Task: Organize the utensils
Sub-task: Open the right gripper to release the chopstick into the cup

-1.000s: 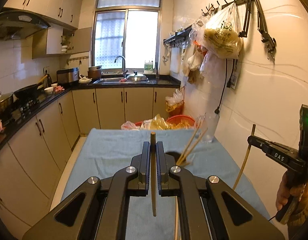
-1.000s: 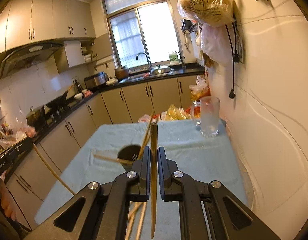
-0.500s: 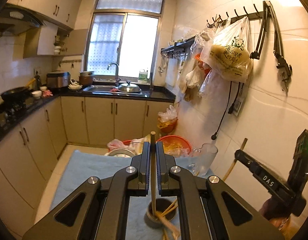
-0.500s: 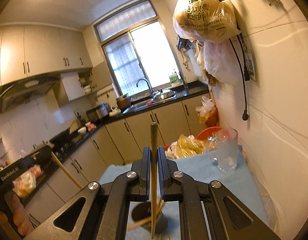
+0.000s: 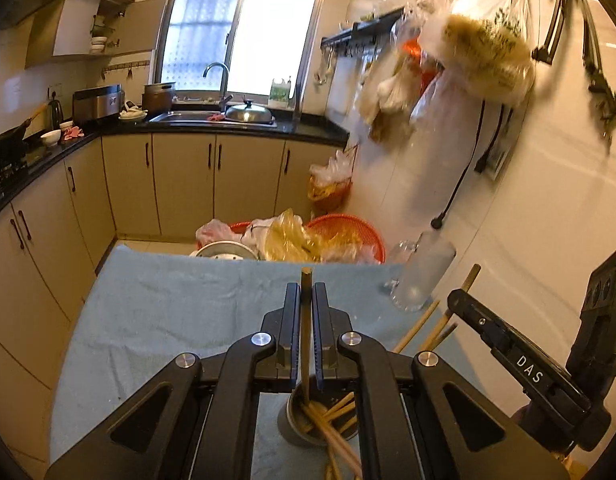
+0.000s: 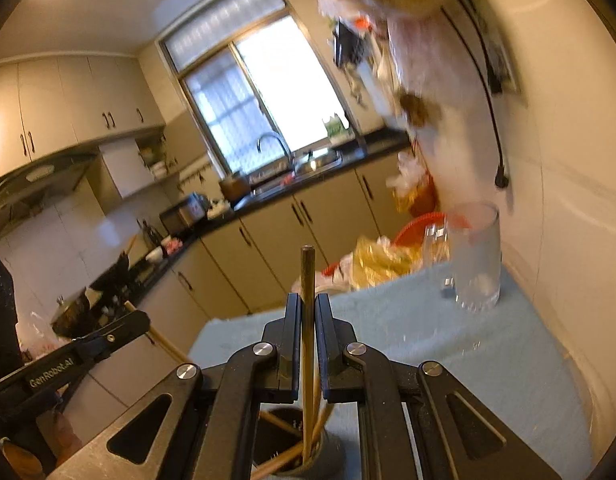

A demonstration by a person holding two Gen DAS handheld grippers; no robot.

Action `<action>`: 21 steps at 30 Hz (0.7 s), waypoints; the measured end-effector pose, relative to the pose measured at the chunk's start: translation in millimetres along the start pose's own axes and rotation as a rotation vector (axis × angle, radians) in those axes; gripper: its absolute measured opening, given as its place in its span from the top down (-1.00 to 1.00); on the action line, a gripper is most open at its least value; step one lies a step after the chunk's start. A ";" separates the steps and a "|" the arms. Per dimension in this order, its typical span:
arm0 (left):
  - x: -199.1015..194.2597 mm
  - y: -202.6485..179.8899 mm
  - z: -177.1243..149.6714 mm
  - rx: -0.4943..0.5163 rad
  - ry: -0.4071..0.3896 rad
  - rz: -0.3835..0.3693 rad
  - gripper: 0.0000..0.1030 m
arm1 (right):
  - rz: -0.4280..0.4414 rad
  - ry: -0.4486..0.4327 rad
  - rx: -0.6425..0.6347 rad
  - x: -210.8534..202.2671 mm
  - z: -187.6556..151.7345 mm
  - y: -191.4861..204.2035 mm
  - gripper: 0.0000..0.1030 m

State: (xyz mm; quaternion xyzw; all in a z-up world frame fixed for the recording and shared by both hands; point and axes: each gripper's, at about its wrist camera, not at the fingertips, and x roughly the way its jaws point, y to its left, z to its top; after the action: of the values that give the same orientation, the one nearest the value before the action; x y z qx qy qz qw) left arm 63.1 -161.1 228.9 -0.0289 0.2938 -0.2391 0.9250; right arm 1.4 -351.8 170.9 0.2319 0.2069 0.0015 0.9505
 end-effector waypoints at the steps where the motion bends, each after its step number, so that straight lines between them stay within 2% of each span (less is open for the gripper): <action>1: -1.0 0.2 -2.0 0.000 -0.002 0.001 0.90 | 0.001 0.020 0.004 3.3 -4.1 -1.1 0.83; 3: -0.7 -0.5 -3.4 0.000 -0.015 0.006 0.90 | -0.002 0.043 0.022 6.6 -9.3 -3.6 0.83; 5: -5.4 -0.2 -6.0 0.005 -0.021 0.012 0.85 | -0.003 0.058 0.020 8.4 -11.2 -5.1 0.74; 7: -14.7 0.8 -7.4 0.007 -0.031 0.019 0.53 | -0.009 0.058 0.012 5.3 -12.1 -5.1 0.51; 9: -29.1 2.3 -9.1 0.005 -0.052 0.024 0.26 | -0.009 0.051 0.007 -1.2 -10.0 -5.1 0.44; 11: -45.5 4.5 -10.9 -0.004 -0.078 0.035 0.22 | -0.013 0.045 -0.006 -10.0 -7.4 -2.6 0.43; 17: -87.0 9.7 -20.6 -0.013 -0.114 0.074 0.06 | -0.036 0.029 -0.049 -45.7 -4.9 3.1 0.20; 21: -114.1 13.7 -40.0 -0.011 -0.129 0.111 -0.07 | -0.060 0.031 -0.083 -73.7 -7.5 4.0 0.06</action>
State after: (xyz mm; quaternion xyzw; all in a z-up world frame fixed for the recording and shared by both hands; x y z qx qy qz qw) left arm -34.6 -93.1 253.6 -0.0328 0.2362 -0.1834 0.9537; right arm -68.6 -352.2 195.6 0.1858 0.2280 -0.0148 0.9557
